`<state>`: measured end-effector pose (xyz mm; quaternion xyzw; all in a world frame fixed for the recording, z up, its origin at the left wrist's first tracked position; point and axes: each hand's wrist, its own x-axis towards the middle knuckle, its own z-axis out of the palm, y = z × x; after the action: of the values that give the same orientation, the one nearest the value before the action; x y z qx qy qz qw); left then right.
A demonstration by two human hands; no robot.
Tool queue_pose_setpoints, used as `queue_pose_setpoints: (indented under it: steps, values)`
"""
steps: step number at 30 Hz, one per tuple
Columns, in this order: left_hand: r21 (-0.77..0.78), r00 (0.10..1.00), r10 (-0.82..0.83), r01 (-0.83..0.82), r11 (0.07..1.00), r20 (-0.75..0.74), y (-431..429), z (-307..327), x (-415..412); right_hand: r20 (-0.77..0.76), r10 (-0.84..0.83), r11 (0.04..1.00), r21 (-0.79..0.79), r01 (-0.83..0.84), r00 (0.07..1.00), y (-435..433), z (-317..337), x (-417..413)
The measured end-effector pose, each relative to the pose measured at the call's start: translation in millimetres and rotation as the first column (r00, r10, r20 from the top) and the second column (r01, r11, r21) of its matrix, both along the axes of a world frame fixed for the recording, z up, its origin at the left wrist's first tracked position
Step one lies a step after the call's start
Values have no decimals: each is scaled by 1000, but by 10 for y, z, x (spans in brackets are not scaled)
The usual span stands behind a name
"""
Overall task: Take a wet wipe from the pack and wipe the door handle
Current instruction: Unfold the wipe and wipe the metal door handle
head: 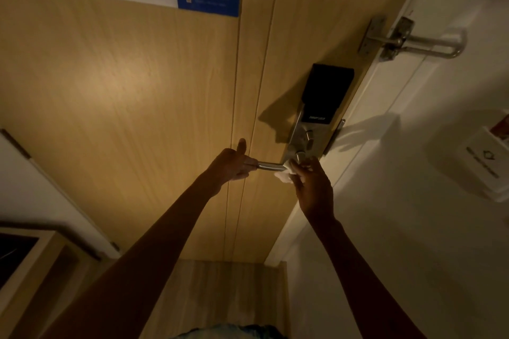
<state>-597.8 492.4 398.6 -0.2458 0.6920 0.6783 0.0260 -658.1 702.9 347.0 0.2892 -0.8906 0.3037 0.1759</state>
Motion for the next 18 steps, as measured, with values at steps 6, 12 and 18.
queue_pose_setpoints:
  steps: [6, 12, 18]
  values:
    - [-21, 1000, -13, 12, 1000, -19, -16, -22, -16, -50, -18, 999, 27, 19, 999, -141, 25, -32]
    - [-23, 1000, -20, 20, 1000, 3, -15, -5, -16, -19, 3, 998, -59, -4, 1000, -86, 166, -134]
    - [2, 1000, -9, 9, 1000, 25, 9, 56, -16, -34, -202, 955, -229, 189, 979, 206, 208, -62]
